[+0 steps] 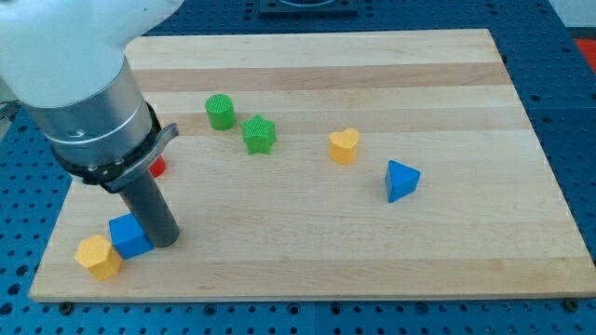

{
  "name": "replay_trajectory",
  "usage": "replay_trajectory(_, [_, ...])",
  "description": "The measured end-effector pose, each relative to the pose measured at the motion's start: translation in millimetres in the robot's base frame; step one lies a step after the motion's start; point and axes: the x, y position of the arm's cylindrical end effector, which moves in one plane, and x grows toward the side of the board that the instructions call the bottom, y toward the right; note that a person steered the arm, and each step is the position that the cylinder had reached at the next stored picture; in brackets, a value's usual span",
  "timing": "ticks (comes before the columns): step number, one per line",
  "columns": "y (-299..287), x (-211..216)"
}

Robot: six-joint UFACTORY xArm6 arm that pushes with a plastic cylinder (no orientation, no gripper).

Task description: Place your hand in between the blue triangle and the yellow heart

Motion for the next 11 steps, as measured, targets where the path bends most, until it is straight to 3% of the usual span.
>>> replay_trajectory(1, [9.9, -3.9])
replay_trajectory(5, [253.8, -20.7])
replay_trajectory(6, [286.0, -48.2])
replay_trajectory(8, [277.2, -162.3])
replay_trajectory(9, [267.5, -180.8])
replay_trajectory(11, [255.3, -156.0])
